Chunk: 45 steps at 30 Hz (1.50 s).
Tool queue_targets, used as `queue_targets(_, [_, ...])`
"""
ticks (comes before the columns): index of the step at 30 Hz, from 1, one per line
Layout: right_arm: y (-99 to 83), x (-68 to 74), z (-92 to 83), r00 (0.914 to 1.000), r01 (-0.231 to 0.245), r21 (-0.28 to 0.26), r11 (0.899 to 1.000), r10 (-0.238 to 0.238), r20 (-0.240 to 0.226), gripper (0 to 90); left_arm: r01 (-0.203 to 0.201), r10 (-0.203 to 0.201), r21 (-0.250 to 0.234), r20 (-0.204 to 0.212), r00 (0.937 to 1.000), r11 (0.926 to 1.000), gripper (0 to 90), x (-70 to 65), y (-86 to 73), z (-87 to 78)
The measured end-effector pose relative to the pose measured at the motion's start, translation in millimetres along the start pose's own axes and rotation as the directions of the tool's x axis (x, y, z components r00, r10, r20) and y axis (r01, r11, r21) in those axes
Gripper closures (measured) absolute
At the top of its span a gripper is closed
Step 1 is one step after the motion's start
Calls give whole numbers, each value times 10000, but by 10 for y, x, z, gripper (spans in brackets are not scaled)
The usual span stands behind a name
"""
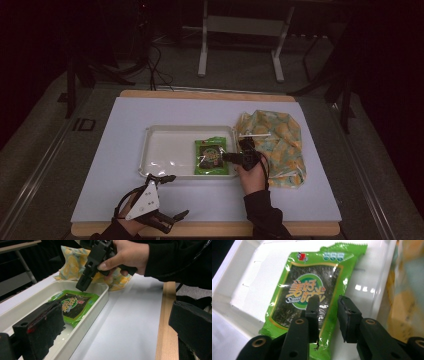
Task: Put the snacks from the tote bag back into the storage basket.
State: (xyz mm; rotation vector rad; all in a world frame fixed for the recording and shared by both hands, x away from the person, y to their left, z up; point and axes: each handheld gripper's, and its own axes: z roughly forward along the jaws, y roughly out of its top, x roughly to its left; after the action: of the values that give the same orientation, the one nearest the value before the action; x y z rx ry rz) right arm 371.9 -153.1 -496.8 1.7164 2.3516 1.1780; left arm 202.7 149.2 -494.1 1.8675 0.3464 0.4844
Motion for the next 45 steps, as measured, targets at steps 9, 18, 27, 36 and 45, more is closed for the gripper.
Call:
queue_targets(9, [116,138,-92,9958,828,-60,9965,-830,-391,640,4,-4,-7,-3,10000,10000,5,0,0,-3])
queue_targets(18, [215,232,-219,9845,1677,-174,9857,-1684,-483,571,28,-28,-2,-5,10000,10000,5,2,0,-1])
queue_targets(27, [353,237,-429,9762,2078,-977,9733,-2126,-422,389,8,-8,11,0,10000,10000,5,0,0,-3])
queue_targets(36, [477,122,-717,9646,2635,-1724,9491,-2605,399,281,49,-49,-1,4,10000,10000,5,-1,-2,0])
queue_targets(45, [479,-114,-922,9666,2559,-1920,9475,-2537,365,169,53,-53,30,14,10000,10000,5,0,-4,5])
